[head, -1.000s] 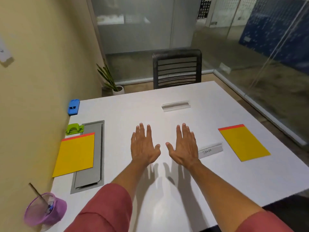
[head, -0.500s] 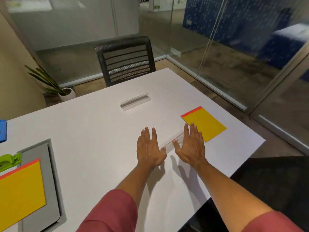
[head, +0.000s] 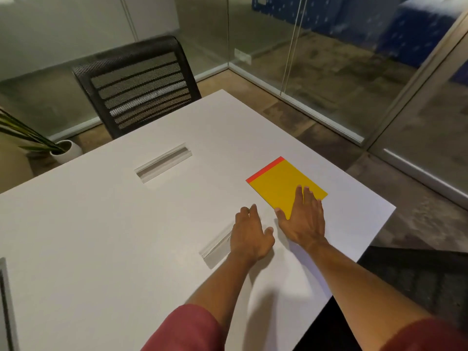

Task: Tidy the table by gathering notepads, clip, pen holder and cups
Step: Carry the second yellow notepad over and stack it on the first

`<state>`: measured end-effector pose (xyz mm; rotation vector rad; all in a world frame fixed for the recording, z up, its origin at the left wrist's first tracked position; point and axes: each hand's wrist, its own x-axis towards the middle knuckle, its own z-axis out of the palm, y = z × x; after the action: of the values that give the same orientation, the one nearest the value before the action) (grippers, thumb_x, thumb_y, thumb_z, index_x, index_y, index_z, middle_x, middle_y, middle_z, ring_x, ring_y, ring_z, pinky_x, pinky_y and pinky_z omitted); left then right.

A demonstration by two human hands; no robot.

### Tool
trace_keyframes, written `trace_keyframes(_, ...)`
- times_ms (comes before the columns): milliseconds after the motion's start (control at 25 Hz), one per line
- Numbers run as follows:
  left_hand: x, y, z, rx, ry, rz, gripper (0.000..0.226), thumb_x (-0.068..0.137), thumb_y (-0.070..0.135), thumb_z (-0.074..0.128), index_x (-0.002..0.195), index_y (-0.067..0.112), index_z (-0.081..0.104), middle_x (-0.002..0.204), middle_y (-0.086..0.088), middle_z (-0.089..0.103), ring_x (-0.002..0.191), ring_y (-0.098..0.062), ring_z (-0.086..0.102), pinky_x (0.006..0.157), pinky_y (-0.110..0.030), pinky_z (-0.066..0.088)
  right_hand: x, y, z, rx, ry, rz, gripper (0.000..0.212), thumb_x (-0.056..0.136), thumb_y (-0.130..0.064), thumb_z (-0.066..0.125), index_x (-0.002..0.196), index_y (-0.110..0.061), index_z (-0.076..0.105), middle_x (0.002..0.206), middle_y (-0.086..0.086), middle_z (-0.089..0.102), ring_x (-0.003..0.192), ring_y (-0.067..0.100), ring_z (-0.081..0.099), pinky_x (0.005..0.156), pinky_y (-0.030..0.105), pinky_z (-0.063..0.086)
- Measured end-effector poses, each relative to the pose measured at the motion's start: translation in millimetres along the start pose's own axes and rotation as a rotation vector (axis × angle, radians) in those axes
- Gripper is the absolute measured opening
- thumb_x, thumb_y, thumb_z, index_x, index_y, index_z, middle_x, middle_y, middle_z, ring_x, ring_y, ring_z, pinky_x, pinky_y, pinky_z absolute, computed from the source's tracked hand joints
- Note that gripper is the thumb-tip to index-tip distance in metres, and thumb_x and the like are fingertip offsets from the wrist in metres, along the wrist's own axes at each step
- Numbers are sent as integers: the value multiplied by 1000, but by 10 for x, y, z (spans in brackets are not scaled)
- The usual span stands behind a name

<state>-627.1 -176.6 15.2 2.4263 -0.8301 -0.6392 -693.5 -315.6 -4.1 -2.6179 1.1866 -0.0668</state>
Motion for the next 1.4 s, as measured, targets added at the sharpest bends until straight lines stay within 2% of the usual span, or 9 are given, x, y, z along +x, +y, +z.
trace_keyframes(320,715,318,488,-313,-125,-150,60,89,31,63,139,5,42,141,-16,47,130,-31,42,97,-31,34,834,556,189,52,-79,105,83,91,-48,55,153,-5,21,160,18,24,146,35,23,118,46,22)
trace_keyframes(440,872,391,552,-450,-111,-250,44,89,23,63,127,7,49,116,-6,57,108,-29,50,78,-24,32,1056,681,245,76,-133,132,82,90,-48,57,152,-5,23,158,19,27,144,36,27,115,46,26)
trace_keyframes(600,1006,472,637,-595,-99,-385,29,89,20,62,106,21,37,79,18,34,77,-14,44,54,-20,29,1263,735,281,110,-200,198,68,87,-49,60,136,-6,41,139,19,45,129,37,42,103,46,38)
trace_keyframes(680,1041,477,660,-661,-76,-424,37,90,19,60,121,21,41,84,18,35,73,-5,41,57,-20,33,1290,735,289,78,-182,187,59,88,-46,60,129,-6,46,132,18,49,122,36,46,98,45,41)
trace_keyframes(880,1053,513,680,-894,-128,-581,69,89,15,57,149,16,22,148,-9,36,124,-31,46,93,-40,42,1304,832,227,18,-142,250,45,92,-37,54,123,-5,50,127,19,52,118,35,49,95,45,43)
trace_keyframes(1080,1077,497,706,-975,-121,-695,45,91,11,55,132,2,41,121,-13,53,82,-17,51,60,-28,39,1275,1002,227,175,-107,366,26,94,-17,53,112,0,59,110,21,59,106,35,55,84,38,44)
trace_keyframes(1200,1044,487,715,-981,-86,-711,12,88,4,48,98,0,53,105,-14,59,79,-21,46,60,-28,33,1276,1078,202,287,-83,385,12,91,-3,51,84,0,60,74,11,55,83,34,61,64,26,41)
trace_keyframes(1280,1017,468,734,-931,-66,-688,14,88,0,44,76,6,49,83,-12,52,70,-20,43,59,-29,30,1268,1124,187,316,-53,407,18,91,1,52,74,-1,56,58,2,44,58,21,51,51,20,31)
trace_keyframes(1400,976,456,685,-910,-61,-594,13,90,-1,49,80,3,56,84,-13,52,73,-24,48,64,-31,38,1243,1131,92,345,-62,453,15,94,-1,52,81,0,59,62,6,48,61,20,48,50,21,31)
